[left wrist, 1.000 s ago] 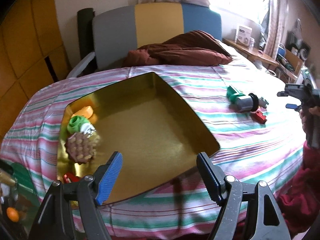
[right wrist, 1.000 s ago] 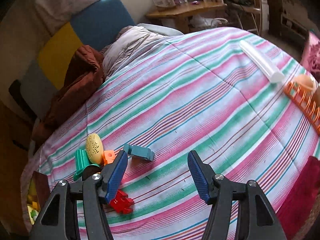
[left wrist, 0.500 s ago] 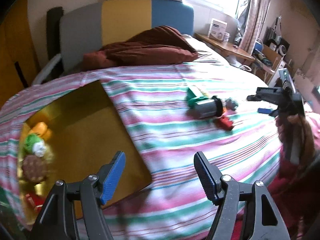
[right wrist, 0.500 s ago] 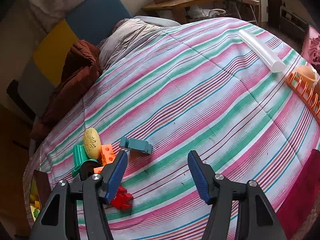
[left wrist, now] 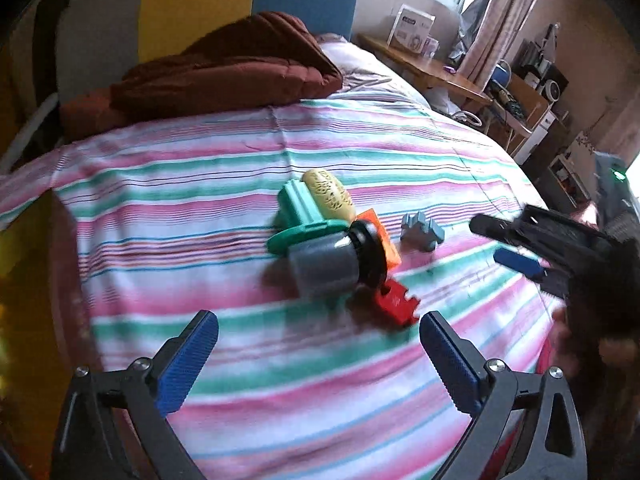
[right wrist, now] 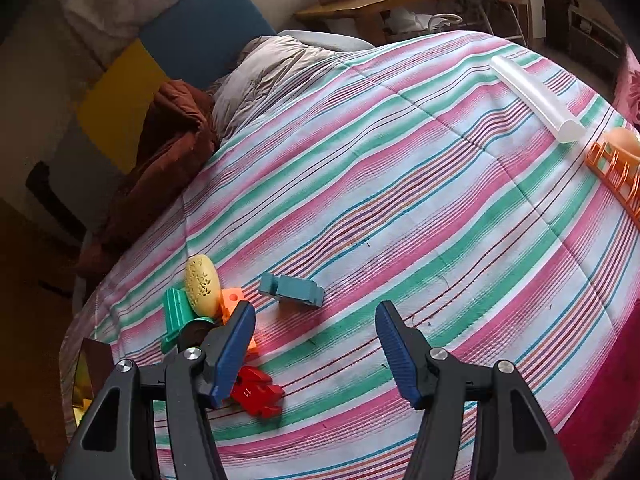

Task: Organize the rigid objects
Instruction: 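Grasp the grey canister with black rim with the left tool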

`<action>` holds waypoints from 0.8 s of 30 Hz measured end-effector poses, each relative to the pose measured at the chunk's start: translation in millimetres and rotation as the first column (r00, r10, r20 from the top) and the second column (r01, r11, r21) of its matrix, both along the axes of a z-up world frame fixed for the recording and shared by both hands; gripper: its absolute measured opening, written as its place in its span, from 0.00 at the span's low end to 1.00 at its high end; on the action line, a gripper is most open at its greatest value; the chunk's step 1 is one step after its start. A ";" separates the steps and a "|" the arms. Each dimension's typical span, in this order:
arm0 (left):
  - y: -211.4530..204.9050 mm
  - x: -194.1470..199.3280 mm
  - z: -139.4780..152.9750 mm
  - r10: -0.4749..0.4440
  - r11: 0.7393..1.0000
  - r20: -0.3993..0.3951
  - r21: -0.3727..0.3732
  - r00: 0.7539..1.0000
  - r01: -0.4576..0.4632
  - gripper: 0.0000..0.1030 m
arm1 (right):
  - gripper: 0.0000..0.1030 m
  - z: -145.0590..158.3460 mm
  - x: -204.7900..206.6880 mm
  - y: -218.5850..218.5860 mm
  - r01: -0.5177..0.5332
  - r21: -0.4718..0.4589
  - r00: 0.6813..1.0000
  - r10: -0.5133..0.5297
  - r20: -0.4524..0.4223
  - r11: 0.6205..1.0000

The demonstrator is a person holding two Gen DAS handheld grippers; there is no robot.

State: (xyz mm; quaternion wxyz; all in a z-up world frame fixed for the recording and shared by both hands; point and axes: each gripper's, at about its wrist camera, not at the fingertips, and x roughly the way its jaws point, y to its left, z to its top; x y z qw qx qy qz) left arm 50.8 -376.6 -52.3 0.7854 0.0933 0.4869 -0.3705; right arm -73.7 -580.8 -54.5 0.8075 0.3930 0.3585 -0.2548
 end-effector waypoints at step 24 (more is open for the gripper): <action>-3.1 11.6 -29.6 -0.014 1.000 -0.043 -0.028 0.999 0.013 0.71 | 0.62 -5.7 20.1 11.7 -0.138 0.023 0.990 0.138 -0.013 0.990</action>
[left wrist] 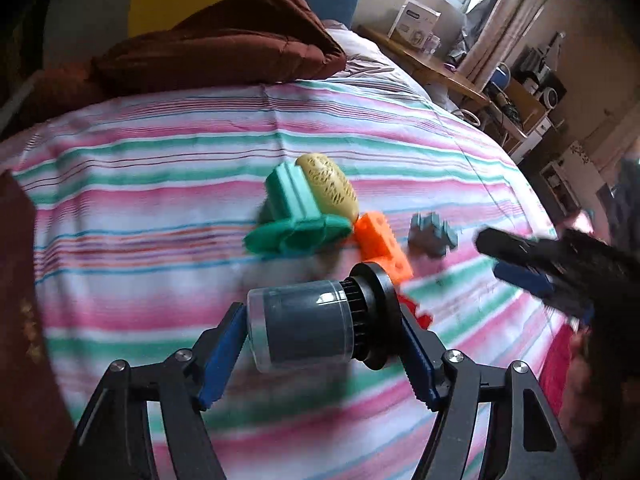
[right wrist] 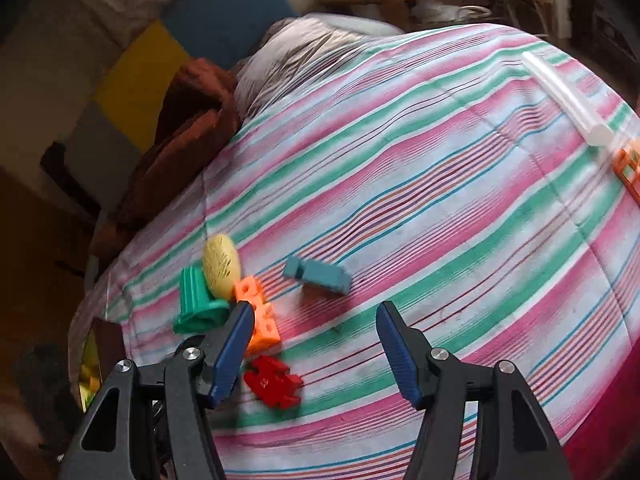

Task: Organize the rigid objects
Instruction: 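Grasp the grey canister with black rim with the left tool, then grasp the red numbered puzzle piece with the right tool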

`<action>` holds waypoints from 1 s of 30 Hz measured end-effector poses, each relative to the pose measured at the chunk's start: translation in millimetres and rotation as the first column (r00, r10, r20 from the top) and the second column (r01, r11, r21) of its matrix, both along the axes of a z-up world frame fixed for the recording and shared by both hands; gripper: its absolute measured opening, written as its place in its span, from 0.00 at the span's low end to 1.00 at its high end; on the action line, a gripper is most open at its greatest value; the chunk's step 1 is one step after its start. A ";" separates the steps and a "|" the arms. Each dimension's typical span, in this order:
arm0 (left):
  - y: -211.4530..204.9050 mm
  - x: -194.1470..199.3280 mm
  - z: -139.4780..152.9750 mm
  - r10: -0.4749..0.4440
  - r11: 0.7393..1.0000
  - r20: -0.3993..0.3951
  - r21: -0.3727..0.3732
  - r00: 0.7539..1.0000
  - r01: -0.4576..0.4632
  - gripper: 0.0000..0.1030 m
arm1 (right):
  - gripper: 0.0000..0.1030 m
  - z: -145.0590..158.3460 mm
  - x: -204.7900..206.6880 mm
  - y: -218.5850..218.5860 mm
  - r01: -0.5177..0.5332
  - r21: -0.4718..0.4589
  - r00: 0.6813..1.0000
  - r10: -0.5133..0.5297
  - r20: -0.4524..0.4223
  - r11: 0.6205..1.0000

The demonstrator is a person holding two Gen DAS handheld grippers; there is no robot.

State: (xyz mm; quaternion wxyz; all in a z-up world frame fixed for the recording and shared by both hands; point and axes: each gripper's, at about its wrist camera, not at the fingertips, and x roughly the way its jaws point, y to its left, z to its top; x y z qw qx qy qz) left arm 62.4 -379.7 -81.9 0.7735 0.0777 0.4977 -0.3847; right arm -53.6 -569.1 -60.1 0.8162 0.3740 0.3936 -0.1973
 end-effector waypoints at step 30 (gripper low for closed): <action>142.7 -70.6 74.4 0.055 0.996 0.216 -0.074 0.975 -0.039 0.71 | 0.33 -37.1 47.3 82.0 -0.418 -0.262 0.884 0.323 -0.338 0.870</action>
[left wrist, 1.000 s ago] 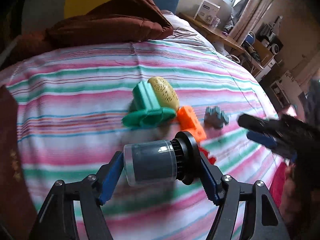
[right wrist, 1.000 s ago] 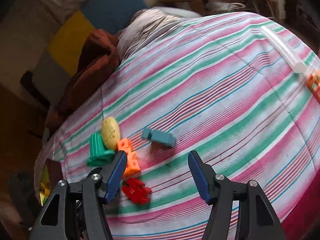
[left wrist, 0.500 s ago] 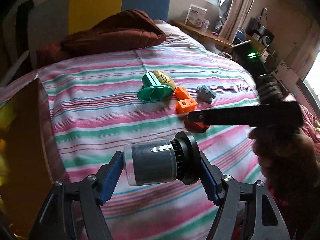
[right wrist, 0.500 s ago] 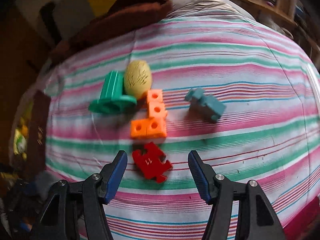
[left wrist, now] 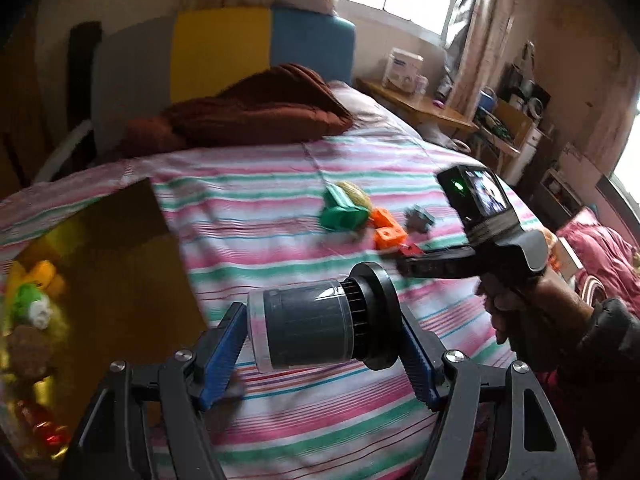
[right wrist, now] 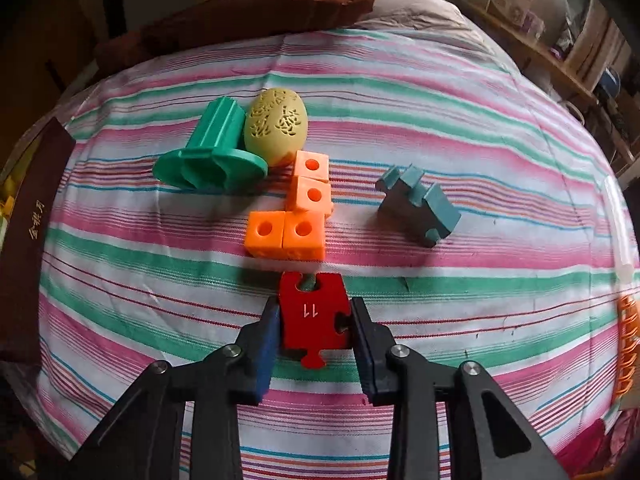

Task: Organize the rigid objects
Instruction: 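Grasp the red numbered puzzle piece with the right tool, then carry the grey canister into the gold tray and open the left tool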

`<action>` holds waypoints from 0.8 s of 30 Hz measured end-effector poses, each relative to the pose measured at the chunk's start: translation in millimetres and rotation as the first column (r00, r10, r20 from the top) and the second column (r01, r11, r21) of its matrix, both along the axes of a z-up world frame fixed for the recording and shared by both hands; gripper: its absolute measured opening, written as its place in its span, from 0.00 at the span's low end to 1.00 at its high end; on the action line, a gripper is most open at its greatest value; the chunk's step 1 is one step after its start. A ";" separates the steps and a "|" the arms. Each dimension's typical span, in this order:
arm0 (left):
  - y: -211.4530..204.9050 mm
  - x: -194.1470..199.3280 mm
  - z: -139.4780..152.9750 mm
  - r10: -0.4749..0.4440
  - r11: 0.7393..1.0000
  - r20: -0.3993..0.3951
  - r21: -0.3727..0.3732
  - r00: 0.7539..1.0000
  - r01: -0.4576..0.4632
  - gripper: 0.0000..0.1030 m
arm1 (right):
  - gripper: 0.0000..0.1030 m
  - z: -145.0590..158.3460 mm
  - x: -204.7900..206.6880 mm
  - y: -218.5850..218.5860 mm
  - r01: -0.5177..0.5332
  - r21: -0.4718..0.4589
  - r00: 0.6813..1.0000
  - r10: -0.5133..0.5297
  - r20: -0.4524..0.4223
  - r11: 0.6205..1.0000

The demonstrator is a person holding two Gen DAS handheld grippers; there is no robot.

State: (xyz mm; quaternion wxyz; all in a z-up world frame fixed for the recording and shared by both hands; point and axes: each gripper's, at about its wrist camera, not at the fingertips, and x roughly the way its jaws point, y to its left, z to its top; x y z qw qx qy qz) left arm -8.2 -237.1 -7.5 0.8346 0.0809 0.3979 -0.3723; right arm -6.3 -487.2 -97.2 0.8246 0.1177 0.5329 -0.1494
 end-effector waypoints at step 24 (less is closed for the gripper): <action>165.8 139.4 -6.9 0.414 0.909 -0.128 0.013 0.901 -0.416 0.71 | 0.32 -4.4 -2.7 21.1 -0.074 -0.177 0.997 0.072 -0.015 0.982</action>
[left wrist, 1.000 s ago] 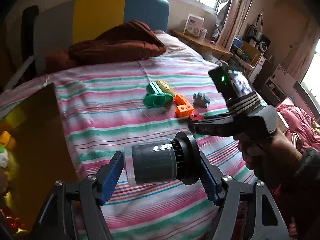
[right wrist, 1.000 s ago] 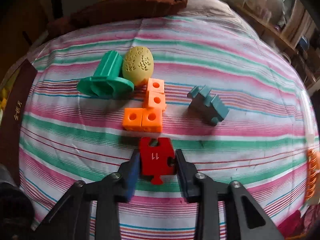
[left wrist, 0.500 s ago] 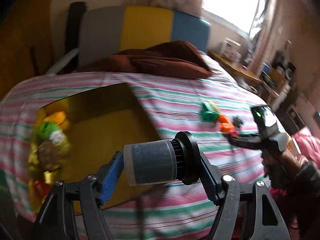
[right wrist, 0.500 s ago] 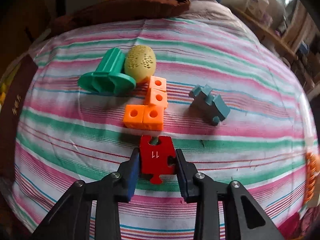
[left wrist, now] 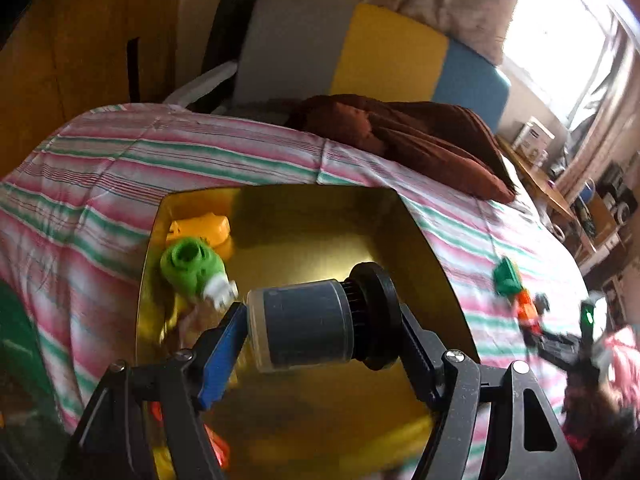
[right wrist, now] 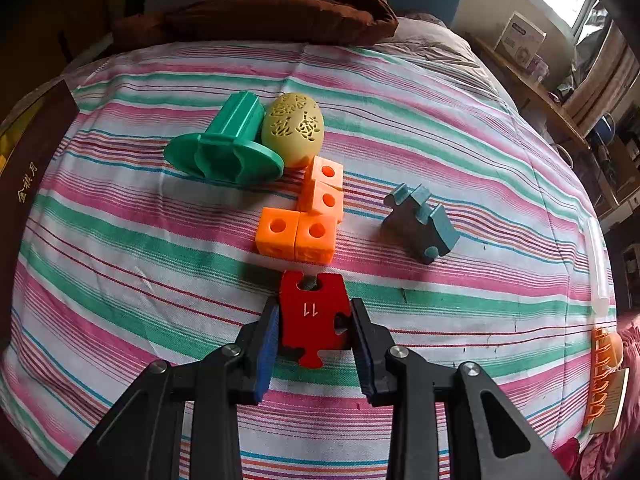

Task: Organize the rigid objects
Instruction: 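Carry the grey canister into the gold tray and open the left tool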

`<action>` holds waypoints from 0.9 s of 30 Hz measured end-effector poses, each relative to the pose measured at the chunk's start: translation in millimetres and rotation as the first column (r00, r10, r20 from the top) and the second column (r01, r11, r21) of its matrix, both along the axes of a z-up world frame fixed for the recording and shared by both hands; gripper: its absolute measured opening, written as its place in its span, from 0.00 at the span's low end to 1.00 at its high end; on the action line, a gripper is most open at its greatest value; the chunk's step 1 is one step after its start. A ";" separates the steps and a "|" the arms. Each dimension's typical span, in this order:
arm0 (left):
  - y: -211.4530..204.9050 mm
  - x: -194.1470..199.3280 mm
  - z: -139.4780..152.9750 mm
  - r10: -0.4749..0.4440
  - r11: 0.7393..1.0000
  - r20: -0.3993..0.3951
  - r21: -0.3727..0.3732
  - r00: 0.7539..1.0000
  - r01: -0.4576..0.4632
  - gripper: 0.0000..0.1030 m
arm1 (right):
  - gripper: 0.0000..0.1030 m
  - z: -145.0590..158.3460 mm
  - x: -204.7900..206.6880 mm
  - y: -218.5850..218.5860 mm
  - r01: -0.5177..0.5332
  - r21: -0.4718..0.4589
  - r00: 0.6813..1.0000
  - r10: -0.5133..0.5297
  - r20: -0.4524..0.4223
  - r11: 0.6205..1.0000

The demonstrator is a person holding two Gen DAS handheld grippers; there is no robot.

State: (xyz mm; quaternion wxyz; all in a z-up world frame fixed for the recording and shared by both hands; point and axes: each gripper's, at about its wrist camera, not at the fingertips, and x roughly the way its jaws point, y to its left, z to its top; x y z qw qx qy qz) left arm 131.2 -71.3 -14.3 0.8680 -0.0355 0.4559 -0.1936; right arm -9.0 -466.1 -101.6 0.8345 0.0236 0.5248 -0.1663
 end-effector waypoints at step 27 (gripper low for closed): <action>-27.7 146.9 -71.3 0.138 0.987 -0.179 0.104 0.974 -0.121 0.71 | 0.32 1.4 0.9 2.8 -0.015 -0.015 1.000 0.015 -0.005 1.000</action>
